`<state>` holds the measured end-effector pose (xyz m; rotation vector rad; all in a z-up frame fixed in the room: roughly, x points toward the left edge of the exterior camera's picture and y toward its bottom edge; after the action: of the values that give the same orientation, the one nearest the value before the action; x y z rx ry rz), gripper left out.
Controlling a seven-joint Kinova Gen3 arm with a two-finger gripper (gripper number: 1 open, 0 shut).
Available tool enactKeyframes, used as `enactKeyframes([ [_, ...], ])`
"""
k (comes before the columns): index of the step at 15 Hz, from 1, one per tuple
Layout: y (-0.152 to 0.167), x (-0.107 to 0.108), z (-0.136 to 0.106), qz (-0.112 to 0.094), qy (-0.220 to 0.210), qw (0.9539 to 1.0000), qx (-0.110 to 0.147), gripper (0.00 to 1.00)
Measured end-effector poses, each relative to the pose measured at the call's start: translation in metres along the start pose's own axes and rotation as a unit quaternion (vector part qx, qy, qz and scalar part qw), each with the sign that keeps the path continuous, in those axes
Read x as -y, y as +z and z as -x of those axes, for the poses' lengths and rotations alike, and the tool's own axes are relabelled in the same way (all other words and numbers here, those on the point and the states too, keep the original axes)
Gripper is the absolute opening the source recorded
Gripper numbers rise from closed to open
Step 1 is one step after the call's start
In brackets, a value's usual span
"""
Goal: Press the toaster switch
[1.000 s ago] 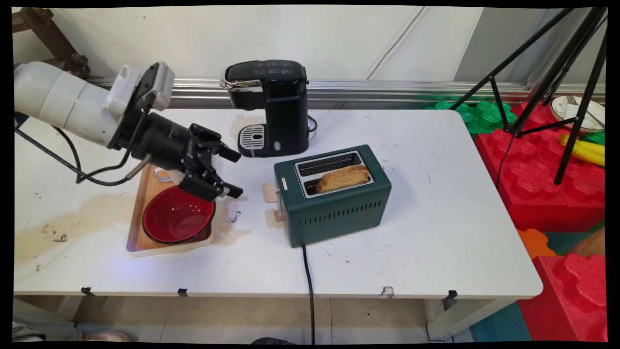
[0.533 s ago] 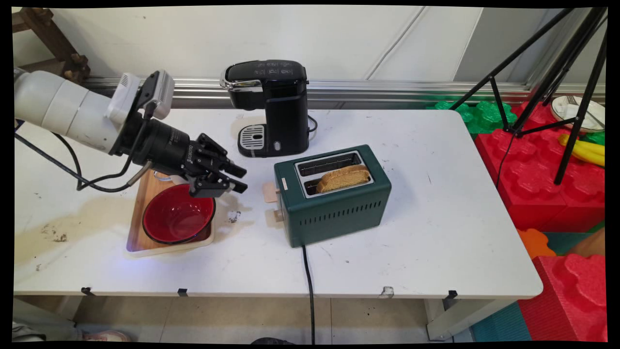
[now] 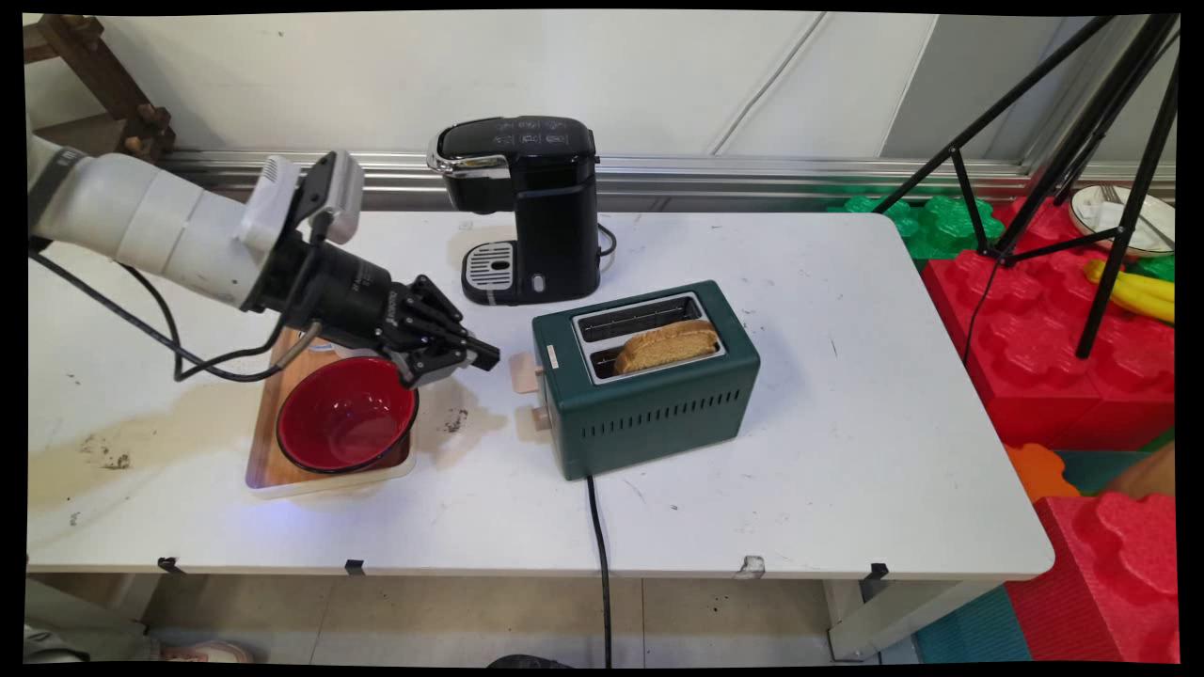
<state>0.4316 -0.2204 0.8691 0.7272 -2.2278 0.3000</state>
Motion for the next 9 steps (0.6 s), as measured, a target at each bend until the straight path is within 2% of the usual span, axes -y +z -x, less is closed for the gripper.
enactKeyframes([
  [9,0.022,-0.001,-0.006,-0.002,-0.007,1.0000,-0.001,0.00],
])
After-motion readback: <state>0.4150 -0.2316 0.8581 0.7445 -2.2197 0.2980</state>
